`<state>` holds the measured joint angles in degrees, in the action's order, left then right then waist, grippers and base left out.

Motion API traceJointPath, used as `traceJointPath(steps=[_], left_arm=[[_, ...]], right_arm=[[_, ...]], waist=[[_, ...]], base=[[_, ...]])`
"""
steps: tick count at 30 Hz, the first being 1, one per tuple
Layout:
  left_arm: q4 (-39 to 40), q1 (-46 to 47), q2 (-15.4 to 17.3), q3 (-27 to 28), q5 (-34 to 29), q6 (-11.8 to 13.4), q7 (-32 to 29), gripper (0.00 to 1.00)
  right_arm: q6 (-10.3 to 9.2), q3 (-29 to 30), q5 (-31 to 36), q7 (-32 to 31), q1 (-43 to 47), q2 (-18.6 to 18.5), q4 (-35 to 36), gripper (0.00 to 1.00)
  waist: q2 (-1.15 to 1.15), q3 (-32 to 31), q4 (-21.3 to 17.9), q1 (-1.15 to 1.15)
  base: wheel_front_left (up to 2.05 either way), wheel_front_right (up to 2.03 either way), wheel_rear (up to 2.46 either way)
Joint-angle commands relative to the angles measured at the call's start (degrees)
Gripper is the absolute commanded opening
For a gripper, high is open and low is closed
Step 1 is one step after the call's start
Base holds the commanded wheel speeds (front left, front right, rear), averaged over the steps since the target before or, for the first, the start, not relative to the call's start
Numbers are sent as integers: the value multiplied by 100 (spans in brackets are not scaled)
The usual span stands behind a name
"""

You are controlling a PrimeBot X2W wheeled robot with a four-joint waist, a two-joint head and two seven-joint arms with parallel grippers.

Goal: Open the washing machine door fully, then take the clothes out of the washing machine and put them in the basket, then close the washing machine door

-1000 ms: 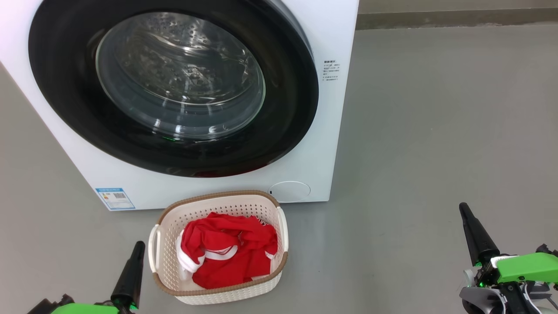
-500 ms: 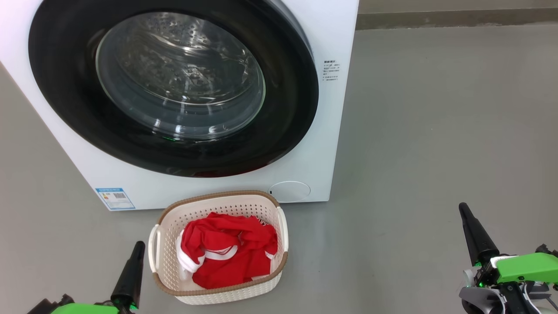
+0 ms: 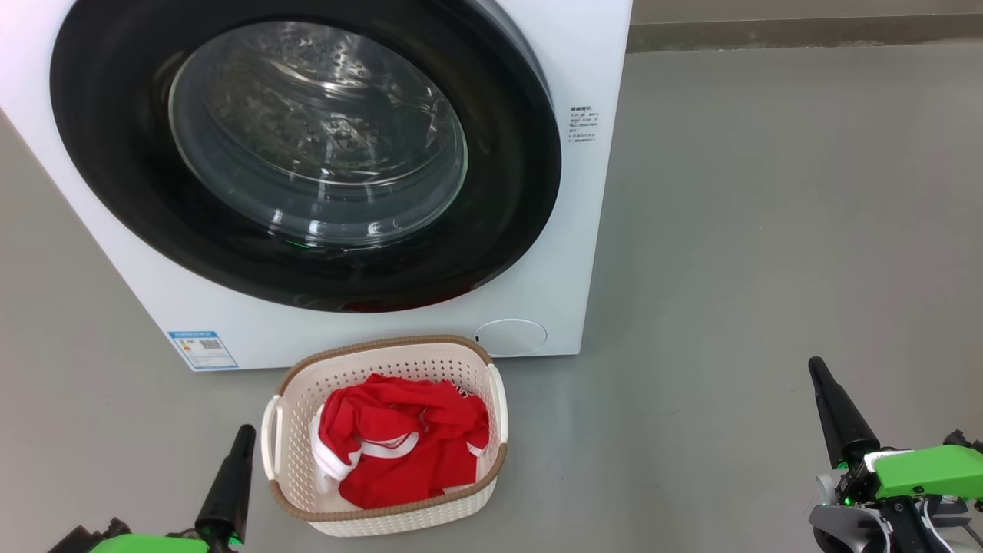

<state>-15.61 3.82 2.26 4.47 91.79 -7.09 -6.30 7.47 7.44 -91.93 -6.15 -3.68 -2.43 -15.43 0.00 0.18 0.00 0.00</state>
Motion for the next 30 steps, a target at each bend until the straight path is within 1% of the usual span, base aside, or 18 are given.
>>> traceJointPath(steps=[1,30], left_arm=[[156,238,62,207,37,-40,-20,0],[156,237,62,206,37,-40,-19,0]], right_arm=[[2,-91,-22,-35,-250,-48,141,0],[2,-89,-21,-37,-250,-47,141,0]], waist=[[0,0,0,0],[0,0,0,0]], base=[[0,0,0],[0,0,0]])
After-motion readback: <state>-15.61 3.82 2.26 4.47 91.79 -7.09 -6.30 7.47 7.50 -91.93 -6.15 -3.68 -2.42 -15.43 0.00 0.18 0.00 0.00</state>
